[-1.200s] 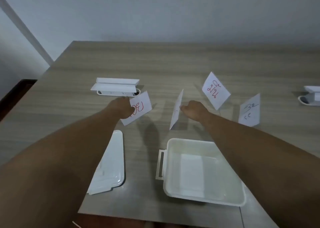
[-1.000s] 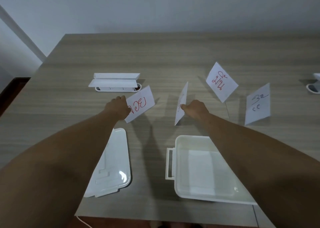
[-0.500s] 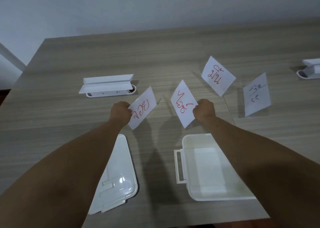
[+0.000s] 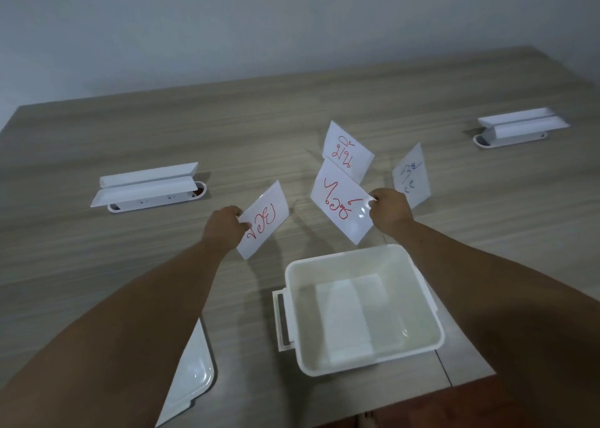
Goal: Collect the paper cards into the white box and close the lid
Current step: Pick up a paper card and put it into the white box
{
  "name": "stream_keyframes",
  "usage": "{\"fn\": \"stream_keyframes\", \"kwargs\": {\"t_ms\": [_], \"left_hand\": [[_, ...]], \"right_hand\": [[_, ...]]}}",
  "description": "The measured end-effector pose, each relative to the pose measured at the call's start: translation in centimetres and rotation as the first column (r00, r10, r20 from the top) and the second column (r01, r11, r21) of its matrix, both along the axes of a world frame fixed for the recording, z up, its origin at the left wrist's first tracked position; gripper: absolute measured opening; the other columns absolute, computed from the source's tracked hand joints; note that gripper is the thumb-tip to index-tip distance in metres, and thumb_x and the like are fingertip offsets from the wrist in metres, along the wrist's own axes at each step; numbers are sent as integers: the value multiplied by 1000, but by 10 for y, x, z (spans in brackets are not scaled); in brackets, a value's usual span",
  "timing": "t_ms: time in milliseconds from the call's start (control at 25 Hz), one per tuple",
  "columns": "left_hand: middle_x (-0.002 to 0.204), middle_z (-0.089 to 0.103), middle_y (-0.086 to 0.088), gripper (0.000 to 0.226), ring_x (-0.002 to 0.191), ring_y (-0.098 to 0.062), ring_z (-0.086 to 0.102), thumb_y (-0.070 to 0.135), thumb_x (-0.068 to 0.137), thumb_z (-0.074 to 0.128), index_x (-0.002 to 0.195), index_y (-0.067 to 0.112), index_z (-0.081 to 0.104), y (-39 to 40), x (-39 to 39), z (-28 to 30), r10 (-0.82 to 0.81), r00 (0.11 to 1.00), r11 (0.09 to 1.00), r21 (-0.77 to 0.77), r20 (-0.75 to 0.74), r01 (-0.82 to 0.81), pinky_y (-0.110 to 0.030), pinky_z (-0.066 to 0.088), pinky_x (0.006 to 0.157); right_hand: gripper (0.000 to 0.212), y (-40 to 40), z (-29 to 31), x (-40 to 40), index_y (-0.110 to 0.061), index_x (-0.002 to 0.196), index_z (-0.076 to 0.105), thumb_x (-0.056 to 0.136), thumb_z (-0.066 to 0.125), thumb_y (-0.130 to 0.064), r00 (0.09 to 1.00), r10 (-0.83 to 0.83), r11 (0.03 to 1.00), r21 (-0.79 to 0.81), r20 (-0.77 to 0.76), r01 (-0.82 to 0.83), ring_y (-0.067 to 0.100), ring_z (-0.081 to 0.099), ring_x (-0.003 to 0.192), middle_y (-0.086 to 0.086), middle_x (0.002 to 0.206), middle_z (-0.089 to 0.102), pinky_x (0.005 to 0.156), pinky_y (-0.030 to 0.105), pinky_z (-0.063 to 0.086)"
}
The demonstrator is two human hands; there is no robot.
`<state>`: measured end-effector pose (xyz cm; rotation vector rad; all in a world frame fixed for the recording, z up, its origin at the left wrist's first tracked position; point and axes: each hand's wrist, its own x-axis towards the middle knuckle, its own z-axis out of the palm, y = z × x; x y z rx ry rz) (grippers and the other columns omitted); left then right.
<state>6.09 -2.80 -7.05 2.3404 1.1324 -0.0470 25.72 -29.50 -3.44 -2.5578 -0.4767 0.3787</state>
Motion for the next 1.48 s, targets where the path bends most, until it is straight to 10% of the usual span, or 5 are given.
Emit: {"fn": "stream_keyframes", "kwargs": {"t_ms": [320,520,920,1160,1480], "left_hand": [[138,55,-1,84,126,-19,51,36,74,81,146,23,41,-47,62,92,-164,937,966,-142,309,216,-33,41,101],[83,73,-3,31,77,-16,67,15,71,84,99,7,75,-71,78,162,-168,900,941,-205,403,268,-35,54,78],[98,72,-24,34,88,-32,73,5,76,80,108,0,70,-131,3,141,-119,964,894,-398,238,208,-31,63,70],[92,75,-16,28,81,-24,71,15,79,79,103,1,74,-172,-35,68,-113,992,857,-500,56,126,-38,61,82],[90,78,-2,30,69,-6,72,17,73,81,103,12,77,-197,-51,43,-387,883,818,-540,-265,196,-20,50,42]], "right_hand": [[29,-19,58,18,-10,117,69,95,50,-6,970,242,957,158,18,-242,26,61,104,9,123,65,75,26,41],[28,-33,112,33,-7,116,70,94,53,-6,933,356,905,268,-52,-330,24,64,104,11,123,67,89,38,54],[27,-89,90,-5,-2,111,71,84,72,-6,750,449,882,373,-486,-287,16,74,71,14,98,75,63,28,62],[29,-114,45,-30,5,109,70,81,73,-3,667,428,898,200,-610,-393,33,71,90,23,103,73,75,36,62],[22,-110,8,-57,-5,95,77,73,79,-3,618,485,754,-62,-618,-654,21,71,75,8,89,73,64,26,62]]}}
